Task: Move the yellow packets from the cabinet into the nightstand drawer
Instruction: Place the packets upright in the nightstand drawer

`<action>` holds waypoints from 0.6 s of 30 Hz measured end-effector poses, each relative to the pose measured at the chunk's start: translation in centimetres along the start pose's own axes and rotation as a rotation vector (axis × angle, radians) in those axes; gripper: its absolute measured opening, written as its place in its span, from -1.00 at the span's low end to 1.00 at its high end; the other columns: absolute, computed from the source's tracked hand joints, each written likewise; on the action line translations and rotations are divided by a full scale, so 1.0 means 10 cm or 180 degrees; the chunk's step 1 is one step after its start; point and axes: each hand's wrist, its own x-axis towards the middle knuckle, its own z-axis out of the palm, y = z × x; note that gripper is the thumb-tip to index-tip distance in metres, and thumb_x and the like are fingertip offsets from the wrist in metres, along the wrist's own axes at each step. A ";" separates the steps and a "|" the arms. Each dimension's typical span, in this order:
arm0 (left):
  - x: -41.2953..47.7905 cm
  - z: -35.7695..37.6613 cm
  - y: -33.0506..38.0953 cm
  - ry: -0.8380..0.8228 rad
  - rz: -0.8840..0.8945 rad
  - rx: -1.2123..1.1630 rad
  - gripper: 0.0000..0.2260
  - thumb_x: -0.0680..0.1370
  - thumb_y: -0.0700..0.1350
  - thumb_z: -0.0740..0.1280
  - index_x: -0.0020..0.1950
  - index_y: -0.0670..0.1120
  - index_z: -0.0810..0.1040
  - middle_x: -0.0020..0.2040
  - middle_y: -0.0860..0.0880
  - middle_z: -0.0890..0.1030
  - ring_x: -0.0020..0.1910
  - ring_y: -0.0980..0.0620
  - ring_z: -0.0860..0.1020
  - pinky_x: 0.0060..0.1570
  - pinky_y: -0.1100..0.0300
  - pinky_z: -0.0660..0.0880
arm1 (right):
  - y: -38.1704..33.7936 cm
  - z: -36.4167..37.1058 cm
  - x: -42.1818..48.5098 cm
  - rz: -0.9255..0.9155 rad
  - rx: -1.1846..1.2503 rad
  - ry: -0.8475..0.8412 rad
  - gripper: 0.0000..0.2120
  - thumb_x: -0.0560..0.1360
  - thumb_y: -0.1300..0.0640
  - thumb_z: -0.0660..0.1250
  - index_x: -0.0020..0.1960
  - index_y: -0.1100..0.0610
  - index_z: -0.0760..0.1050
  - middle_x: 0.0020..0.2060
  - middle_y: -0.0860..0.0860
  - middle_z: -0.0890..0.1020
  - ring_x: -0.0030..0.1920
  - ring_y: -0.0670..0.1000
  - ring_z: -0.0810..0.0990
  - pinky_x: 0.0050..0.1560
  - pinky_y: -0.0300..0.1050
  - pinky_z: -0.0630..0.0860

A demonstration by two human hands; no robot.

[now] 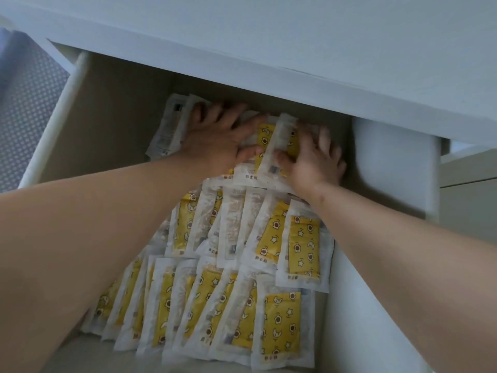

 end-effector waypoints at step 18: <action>-0.03 -0.12 -0.25 -0.0313 -0.0152 0.0048 -0.33 0.47 0.41 0.03 0.50 0.29 -0.14 0.56 0.09 -0.17 0.52 -0.14 -0.24 0.36 -0.30 -0.30 | -0.21 0.02 -0.02 0.0424 0.1508 0.0211 -0.33 0.42 0.06 0.46 0.44 -0.01 0.23 0.43 0.06 0.20 0.40 0.16 0.26 0.32 -0.01 0.32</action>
